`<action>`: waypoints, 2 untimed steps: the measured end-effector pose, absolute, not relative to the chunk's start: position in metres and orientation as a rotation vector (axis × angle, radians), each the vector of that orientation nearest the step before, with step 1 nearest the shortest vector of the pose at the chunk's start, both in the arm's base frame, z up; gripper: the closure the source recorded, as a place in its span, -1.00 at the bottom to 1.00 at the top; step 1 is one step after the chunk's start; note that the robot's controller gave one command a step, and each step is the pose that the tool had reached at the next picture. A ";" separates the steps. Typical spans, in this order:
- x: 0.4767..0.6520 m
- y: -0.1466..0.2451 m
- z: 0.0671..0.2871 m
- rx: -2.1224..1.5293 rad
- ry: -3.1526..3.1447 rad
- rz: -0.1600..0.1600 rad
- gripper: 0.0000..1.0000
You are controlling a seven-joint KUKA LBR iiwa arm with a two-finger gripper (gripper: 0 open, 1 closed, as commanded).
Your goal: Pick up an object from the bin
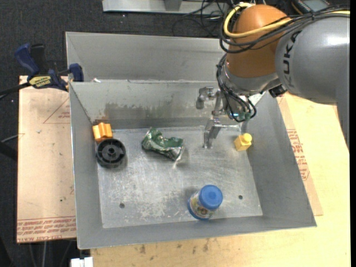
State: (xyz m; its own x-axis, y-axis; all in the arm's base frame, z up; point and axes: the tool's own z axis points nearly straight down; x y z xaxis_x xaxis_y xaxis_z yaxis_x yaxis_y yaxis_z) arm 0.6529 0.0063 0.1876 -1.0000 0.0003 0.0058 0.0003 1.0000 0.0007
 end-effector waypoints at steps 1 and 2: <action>0.655 0.006 0.193 -0.001 -3.144 -0.001 -1.00; 0.646 0.094 0.084 -0.026 -3.155 -0.008 1.00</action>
Offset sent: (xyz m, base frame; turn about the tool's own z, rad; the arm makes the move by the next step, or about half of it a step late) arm -0.0132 0.0848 -0.1164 0.0198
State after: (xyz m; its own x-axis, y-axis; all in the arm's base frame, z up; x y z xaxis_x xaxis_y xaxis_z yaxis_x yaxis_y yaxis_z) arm 0.6463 0.0939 0.0842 -0.9998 0.0168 -0.0136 0.0168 0.9998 0.0054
